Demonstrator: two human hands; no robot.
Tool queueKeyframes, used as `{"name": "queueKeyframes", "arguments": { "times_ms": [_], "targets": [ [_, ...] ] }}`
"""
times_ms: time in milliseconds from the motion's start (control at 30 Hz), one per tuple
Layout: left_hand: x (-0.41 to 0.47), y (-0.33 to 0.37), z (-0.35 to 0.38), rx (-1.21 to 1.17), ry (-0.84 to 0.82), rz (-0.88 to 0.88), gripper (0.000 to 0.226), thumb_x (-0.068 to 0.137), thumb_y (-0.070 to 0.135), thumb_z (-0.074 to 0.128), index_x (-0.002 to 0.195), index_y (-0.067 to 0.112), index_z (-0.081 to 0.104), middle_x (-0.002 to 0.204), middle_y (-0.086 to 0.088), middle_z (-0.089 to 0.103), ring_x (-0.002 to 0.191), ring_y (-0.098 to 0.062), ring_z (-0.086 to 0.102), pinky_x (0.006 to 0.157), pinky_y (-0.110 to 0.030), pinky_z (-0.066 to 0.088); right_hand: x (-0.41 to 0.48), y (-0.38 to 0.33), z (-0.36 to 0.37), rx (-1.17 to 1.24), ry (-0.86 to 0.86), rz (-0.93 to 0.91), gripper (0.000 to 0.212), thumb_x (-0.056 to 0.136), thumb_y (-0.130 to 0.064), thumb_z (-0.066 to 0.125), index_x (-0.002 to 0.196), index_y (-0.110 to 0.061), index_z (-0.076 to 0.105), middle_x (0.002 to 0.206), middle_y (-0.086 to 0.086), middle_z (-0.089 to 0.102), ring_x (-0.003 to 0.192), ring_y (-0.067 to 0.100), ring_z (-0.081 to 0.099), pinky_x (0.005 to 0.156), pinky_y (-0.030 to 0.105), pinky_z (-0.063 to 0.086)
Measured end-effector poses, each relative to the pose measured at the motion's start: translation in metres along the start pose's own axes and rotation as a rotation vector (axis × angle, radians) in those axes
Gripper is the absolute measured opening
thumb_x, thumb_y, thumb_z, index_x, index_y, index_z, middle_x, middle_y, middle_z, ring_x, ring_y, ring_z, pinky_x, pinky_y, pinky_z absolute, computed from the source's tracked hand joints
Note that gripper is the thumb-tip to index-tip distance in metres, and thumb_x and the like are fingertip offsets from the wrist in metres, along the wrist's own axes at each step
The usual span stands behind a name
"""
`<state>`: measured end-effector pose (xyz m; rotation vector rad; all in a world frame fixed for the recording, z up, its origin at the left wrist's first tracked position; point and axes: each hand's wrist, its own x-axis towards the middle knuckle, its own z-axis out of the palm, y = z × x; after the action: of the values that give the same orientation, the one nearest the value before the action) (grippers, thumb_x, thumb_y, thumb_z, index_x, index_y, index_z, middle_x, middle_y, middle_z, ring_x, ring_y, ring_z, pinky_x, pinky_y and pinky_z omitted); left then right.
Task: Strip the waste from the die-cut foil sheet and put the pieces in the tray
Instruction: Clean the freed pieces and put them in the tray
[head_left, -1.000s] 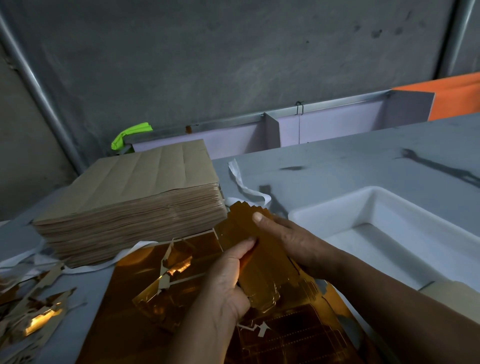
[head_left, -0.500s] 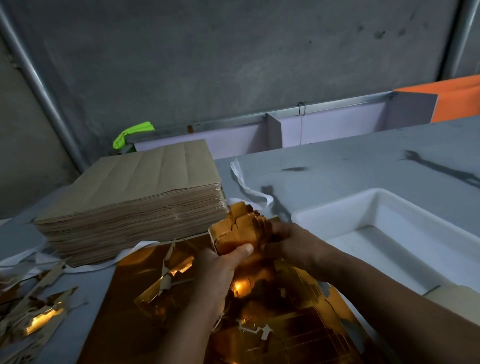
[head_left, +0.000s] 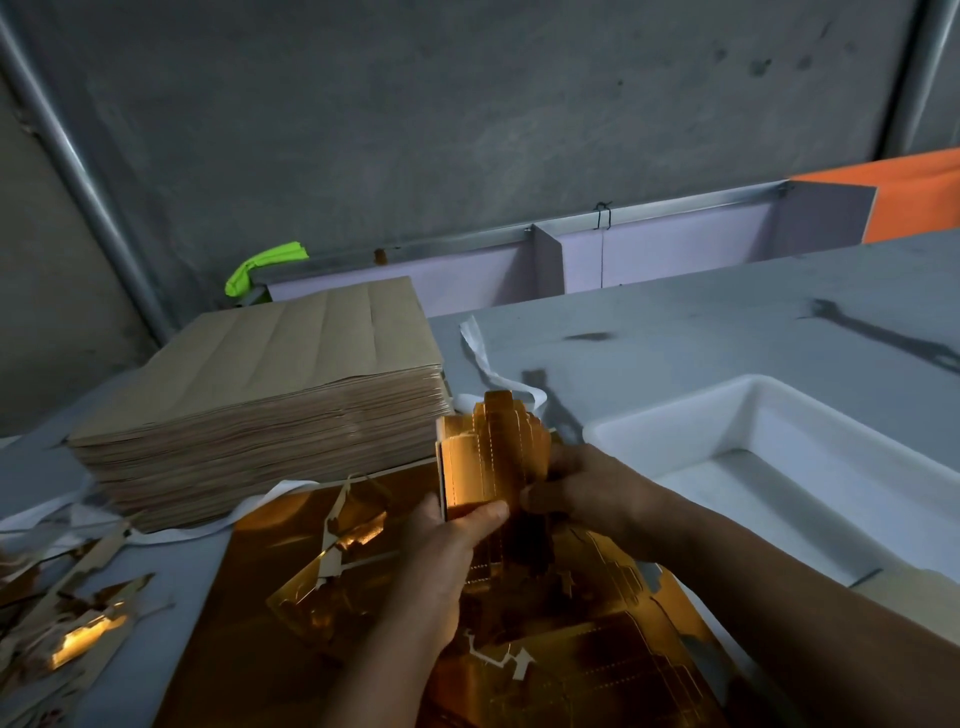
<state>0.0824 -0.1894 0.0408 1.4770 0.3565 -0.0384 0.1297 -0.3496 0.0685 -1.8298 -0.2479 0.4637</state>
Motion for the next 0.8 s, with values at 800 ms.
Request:
{"name": "queueKeyframes", "arguments": {
  "times_ms": [800],
  "targets": [
    [0.005, 0.025, -0.011, -0.157, 0.169, 0.189, 0.013, 0.095, 0.037, 0.056, 0.100, 0.038, 0.068, 0.128, -0.004, 0.060, 0.121, -0.026, 0.055, 0.104, -0.056, 0.042, -0.001, 0.000, -0.002, 0.137, -0.016, 0.070, 0.030, 0.089, -0.007, 0.057, 0.118, -0.002, 0.061, 0.113, 0.026, 0.068, 0.102, 0.044, 0.067, 0.096, 0.059, 0.050]
  ]
}}
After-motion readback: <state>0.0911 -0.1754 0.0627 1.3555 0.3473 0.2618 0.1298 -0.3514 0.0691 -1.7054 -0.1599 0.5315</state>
